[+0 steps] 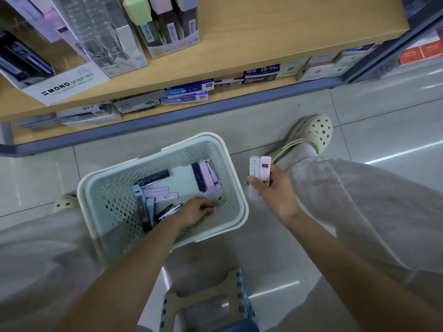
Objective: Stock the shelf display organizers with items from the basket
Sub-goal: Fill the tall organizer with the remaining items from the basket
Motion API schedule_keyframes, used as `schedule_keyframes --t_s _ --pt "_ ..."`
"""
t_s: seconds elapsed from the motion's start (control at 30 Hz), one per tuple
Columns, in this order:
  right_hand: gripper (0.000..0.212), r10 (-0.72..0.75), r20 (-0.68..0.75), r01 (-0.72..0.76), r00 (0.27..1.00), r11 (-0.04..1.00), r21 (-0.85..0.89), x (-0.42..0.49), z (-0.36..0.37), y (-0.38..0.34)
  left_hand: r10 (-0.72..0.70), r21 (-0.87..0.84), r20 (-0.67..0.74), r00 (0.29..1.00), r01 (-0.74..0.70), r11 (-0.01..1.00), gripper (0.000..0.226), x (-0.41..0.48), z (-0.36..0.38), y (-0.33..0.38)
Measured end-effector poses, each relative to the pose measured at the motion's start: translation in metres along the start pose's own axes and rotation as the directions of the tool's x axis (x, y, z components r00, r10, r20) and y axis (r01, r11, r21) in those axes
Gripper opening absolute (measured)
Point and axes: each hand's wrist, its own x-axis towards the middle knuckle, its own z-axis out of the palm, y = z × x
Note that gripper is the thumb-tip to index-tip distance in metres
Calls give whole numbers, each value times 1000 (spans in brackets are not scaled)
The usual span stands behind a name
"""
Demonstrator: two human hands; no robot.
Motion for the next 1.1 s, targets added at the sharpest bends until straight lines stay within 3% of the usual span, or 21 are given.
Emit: schedule_keyframes --t_s 0.2,0.33,0.43,0.57,0.7,0.8,0.93,1.0,1.1 --pt "16 -29 55 25 998 997 71 -11 0 -11 -43 -310 -190 981 -18 951 36 -22 -12 25" --pt "15 -116 61 112 991 992 62 -23 0 -19 36 -446 -414 909 -237 863 33 -50 -18 51" --pt "22 -185 80 178 980 981 80 -33 3 -25 105 -512 -503 858 -394 763 24 -73 -23 83" --pt "18 -194 217 133 957 954 267 -48 12 -43 111 -730 -441 890 -428 533 19 -86 -30 119" --pt "22 -199 359 29 912 904 427 -59 15 -57 97 -811 -368 925 -370 454 33 -95 -31 128" --pt "25 -90 300 24 950 976 217 -62 9 -64 104 -827 -375 921 -383 411 31 -105 -35 128" --pt "31 -141 261 174 955 979 -107 -64 4 -70 99 -794 -463 881 -462 395 26 -115 -44 131" --pt "25 -184 219 216 958 967 -135 -70 9 -74 121 -800 -482 868 -493 344 20 -121 -46 134" --pt "11 -200 152 203 968 979 -1 -80 24 -85 59 -845 -487 871 -487 222 16 -129 -45 138"
